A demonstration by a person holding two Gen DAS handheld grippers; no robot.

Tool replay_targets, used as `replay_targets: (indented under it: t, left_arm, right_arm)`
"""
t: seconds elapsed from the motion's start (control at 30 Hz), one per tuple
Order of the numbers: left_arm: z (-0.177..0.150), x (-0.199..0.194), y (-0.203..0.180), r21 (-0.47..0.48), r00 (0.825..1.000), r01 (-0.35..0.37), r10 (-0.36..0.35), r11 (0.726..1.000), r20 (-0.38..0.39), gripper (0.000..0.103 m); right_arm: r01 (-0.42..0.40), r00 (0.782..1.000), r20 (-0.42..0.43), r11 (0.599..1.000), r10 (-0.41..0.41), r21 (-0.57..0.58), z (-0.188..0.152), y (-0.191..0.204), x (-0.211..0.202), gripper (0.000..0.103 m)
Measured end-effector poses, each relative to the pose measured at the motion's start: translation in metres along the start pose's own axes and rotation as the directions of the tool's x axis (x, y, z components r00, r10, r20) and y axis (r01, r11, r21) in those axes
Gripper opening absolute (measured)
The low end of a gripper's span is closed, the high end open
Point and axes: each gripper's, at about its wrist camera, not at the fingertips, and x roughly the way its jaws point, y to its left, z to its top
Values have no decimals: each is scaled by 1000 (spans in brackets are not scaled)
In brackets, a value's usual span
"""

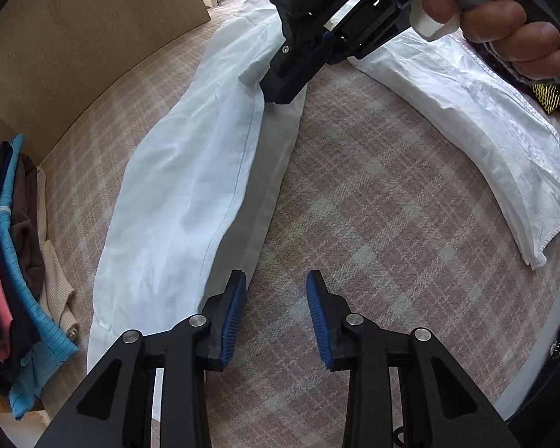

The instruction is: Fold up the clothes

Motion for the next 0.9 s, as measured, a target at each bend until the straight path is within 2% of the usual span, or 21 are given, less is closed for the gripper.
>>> replay_targets:
  t: [0.07,0.1,0.13,0.2,0.23,0.27,0.37,0.47,0.63,0.67,0.7,0.77,0.8,0.9]
  left_arm:
    - [2,0,5,11,1000,4,-4,1000,9,37]
    - [3,0,9,-1,1000,22,-22,1000,6,37]
    - [3,0,12,-7,999,40,-40,999,2,35]
    - [3,-1,15,-3,998,61,-61,998,-3,19]
    - [3,-1,16,1,998,61,-61,998,-6,6]
    - [3,-2,17,7,999,51,-51,999,-11,1]
    - [3,-9,27,-13,998,67,-67,998,-10,0]
    - [3,-21,41,-34,998,60,-59,998,5,0]
    - [-6,-35,55,-64,997,80,-79,995,13,0]
    - [-6,-36,55,-62,997,79,-79,995,13,0]
    - [-7,-38,54,-60,997,81,-80,995,13,0]
    - [-9,-37,49,-48,996,93,-92,994,15,0]
    - [-10,-35,46,-40,995,98,-97,994,17,0]
    - [-12,-38,28,-8,995,98,-98,995,26,2]
  right_arm:
    - [70,997,-16,997,-71,-32,-1,1,-1,17]
    - [95,995,-11,995,-96,-36,-2,-2,-2,33]
    - [120,993,-6,992,-120,-40,-3,-5,-3,41]
    - [143,990,10,989,-143,-30,-5,-13,-5,41]
    - [147,989,13,989,-147,-24,-6,-18,-6,41]
    - [149,989,14,989,-149,-18,-7,-22,-6,41]
    - [109,994,13,994,-109,23,-10,-38,-8,41]
    - [58,997,49,997,-61,56,-6,-42,-9,41]
    - [114,982,153,993,-107,-38,-7,-20,-1,41]
    - [107,983,152,994,-100,-38,-8,-18,0,41]
    - [89,986,142,996,-85,-29,-8,-19,2,41]
    - [55,991,124,998,-54,-9,-9,-19,5,13]
    - [38,993,115,999,-38,0,-9,-19,7,3]
    - [-20,996,93,999,16,42,-11,-21,10,3]
